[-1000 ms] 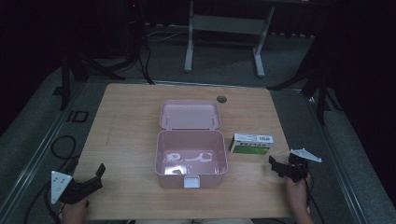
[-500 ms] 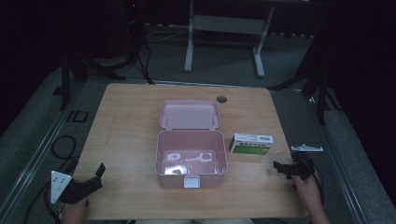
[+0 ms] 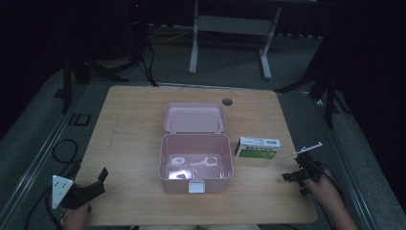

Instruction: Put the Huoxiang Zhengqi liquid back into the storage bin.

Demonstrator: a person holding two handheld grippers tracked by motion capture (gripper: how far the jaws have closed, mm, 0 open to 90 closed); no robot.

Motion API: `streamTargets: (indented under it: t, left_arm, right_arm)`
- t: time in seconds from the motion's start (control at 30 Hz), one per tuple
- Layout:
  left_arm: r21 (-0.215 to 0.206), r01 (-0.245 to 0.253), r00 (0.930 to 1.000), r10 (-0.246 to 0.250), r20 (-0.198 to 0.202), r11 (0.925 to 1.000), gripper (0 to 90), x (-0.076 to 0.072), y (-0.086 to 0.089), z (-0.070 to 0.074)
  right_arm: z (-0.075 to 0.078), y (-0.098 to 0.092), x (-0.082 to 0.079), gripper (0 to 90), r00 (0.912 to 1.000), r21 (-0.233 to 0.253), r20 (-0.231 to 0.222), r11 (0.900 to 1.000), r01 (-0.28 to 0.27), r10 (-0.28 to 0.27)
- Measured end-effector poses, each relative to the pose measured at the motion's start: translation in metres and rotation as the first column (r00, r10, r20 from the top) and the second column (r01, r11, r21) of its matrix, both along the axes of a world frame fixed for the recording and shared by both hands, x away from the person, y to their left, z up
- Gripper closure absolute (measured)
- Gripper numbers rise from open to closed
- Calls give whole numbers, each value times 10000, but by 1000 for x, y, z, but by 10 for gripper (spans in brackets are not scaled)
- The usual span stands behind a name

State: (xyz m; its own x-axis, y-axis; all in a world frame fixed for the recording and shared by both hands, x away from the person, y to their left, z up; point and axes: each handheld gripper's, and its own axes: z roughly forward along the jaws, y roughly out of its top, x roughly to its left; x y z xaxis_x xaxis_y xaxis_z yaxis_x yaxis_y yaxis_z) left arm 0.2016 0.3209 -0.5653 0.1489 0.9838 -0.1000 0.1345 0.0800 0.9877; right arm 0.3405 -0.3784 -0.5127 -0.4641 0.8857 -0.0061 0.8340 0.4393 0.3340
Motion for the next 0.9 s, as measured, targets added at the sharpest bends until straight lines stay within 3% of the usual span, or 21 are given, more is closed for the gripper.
streamTargets:
  t: [0.1, 0.2, 0.27, 0.33, 0.37, 0.4, 0.43, 0.47, 0.5, 0.53, 0.57, 0.6, 0.63, 0.67, 0.7, 0.77, 0.8, 0.83, 0.9]
  left_arm:
    - [-2, -4, 10000, 4, 8, 10000, 2, 0, 0, 0]
    - [-2, 8, 10000, -8, -2, 10000, 3, 0, 0, 0]
    - [-10, 14, 10000, -14, -8, 10000, 2, 0, 0, 0]
    - [-12, 30, 10000, -30, -6, 10000, 2, 0, 0, 0]
    - [-21, 33, 10000, -33, 1, 10000, 2, 0, 0, 0]
    - [-33, 34, 10000, -34, 18, 10000, 2, 0, 0, 0]
    - [-36, 43, 10000, -43, 17, 10000, 2, 0, 0, 0]
    - [-36, 43, 10000, -43, 17, 10000, 2, 0, 0, 0]
    - [-46, 41, 10000, -41, 15, 10000, 2, 0, 0, 0]
    - [-34, 47, 10000, -47, 3, 10000, 2, 0, 0, 0]
    - [-28, 47, 10000, -47, -1, 10000, 2, 0, 0, 0]
    - [-18, 54, 10000, -54, -8, 10000, 2, 0, 0, 0]
    - [-18, 54, 10000, -54, -8, 10000, 2, 0, 0, 0]
    - [-16, 47, 10000, -47, -10, 10000, 2, 0, 0, 0]
    - [-14, 46, 10000, -46, -10, 10000, 2, 0, 0, 0]
    - [-5, 49, 10000, -49, -10, 10000, 2, 0, 0, 0]
    - [-5, 51, 10000, -51, -9, 10000, 2, 0, 0, 0]
    - [-10, 47, 10000, -47, -11, 10000, 2, 0, 0, 0]
    - [-6, 44, 10000, -44, -13, 10000, 2, 0, 0, 0]
  right_arm:
    - [3, 4, 3, 145, 9964, 49, -728, 9991, -426, 428]
    - [4, 8, 5, 140, 9846, 5, -1372, 9940, -1096, 1087]
    - [4, 10, 7, 137, 9694, 46, -1848, 9865, -1638, 1618]
    - [3, 12, 8, 131, 9473, -19, -2330, 9740, -2266, 2199]
    - [3, 13, 8, 130, 9405, -82, -2364, 9674, -2530, 2440]
    - [3, 14, 7, 130, 9282, -99, -2526, 9585, -2849, 2732]
    - [2, 15, 7, 128, 9105, -9, -2760, 9472, -3205, 3078]
    - [1, 16, 6, 129, 8918, -21, -2780, 9282, -3721, 3569]
    - [1, 17, 5, 129, 8791, 13, -2799, 9159, -4014, 3857]
    - [1, 18, 4, 128, 8591, 201, -3037, 9042, -4266, 4121]
    - [1, 20, 2, 128, 8319, 265, -3083, 8784, -4773, 4613]
    - [1, 22, 0, 129, 8156, 239, -2974, 8578, -5134, 4964]
    - [1, 23, -2, 129, 7911, 279, -2921, 8316, -5546, 5374]
    - [2, 25, -4, 129, 7573, 322, -2918, 7973, -6027, 5842]
    - [2, 27, -6, 130, 7355, 327, -2808, 7720, -6347, 6166]
    - [4, 30, -11, 131, 6846, 82, -2572, 7100, -7042, 6820]
    - [5, 32, -12, 131, 6643, 14, -2621, 6887, -7251, 7000]
    - [6, 34, -12, 131, 6494, -4, -2667, 6738, -7389, 7121]
    - [8, 36, -13, 131, 6295, -89, -2719, 6522, -7580, 7279]
